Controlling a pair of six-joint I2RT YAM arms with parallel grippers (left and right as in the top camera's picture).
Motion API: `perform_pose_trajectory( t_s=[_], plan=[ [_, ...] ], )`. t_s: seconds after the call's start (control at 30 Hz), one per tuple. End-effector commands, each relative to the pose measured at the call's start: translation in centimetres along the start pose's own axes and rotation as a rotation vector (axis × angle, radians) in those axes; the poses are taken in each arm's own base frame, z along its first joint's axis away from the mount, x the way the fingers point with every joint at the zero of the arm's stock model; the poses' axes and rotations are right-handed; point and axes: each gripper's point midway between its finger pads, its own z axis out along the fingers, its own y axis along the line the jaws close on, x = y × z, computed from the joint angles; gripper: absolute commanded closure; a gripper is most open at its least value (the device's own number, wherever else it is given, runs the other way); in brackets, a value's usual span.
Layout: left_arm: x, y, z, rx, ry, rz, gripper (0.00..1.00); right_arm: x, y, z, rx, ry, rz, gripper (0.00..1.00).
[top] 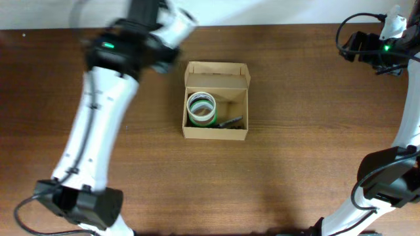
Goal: Pack container
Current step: 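Bring both grippers to the box lid flaps, then push the lid flaps down with both grippers to close the box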
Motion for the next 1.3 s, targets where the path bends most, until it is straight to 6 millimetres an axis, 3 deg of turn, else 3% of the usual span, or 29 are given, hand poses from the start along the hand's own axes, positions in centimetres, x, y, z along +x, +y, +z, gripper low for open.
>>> perform_pose_trajectory(
  t_s=[0.0,0.03,0.1,0.13,0.23,0.37,0.5,0.83,1.03,1.27],
  plan=[
    [1.8,2.6,1.9,0.144,-0.017,-0.269,0.98,0.3,2.3,0.3,-0.139,0.016,0.02,0.33],
    [2.4,3.1,2.5,0.191,-0.021,-0.317,0.98,0.4,2.4,0.5,-0.149,0.024,0.04,0.47],
    [4.1,4.2,4.4,0.284,-0.005,-0.439,0.98,0.7,2.6,1.1,-0.174,0.052,0.113,0.84],
    [4.7,4.4,5.2,0.329,0.001,-0.482,0.98,0.9,3.0,1.5,-0.208,0.069,0.128,0.95],
    [6.0,3.6,8.0,0.542,-0.007,-0.589,0.98,1.5,4.7,3.1,-0.349,0.125,0.159,0.96],
    [7.5,2.0,11.6,0.697,0.029,-0.674,0.98,3.3,6.5,6.2,-0.527,0.233,0.221,0.96],
    [8.8,-0.4,14.9,0.832,0.068,-0.733,0.98,6.1,7.5,10.6,-0.599,0.363,0.281,0.96],
    [11.1,-3.2,20.1,0.898,0.173,-0.857,0.98,12.4,13.1,19.1,-0.673,0.575,0.21,0.96],
    [10.5,-6.5,22.0,0.92,0.224,-0.856,0.98,13.4,15.5,20.8,-0.684,0.586,0.154,0.96],
    [9.4,-9.5,23.2,0.929,0.253,-0.842,0.98,13.2,16.6,21.6,-0.684,0.571,0.146,0.96]
  ],
)
